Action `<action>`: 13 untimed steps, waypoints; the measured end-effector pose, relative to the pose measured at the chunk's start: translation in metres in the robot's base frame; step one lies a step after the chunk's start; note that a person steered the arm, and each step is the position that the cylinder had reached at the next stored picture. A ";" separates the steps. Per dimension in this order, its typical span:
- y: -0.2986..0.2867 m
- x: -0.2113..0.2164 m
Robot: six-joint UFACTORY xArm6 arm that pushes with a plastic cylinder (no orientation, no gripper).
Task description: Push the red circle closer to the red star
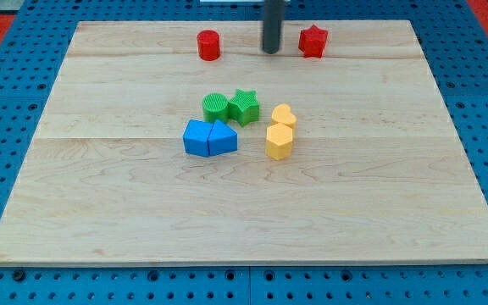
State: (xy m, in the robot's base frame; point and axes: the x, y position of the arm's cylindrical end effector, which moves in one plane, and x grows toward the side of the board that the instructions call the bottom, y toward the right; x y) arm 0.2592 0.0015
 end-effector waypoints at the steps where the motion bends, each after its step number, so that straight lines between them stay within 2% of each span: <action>1: -0.071 0.012; 2: -0.113 0.041; 3: -0.162 0.040; 4: -0.181 0.020; 5: -0.179 0.001; 8: -0.125 -0.030; 11: -0.070 -0.021; 13: -0.071 -0.003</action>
State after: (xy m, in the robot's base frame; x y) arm 0.2558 -0.0695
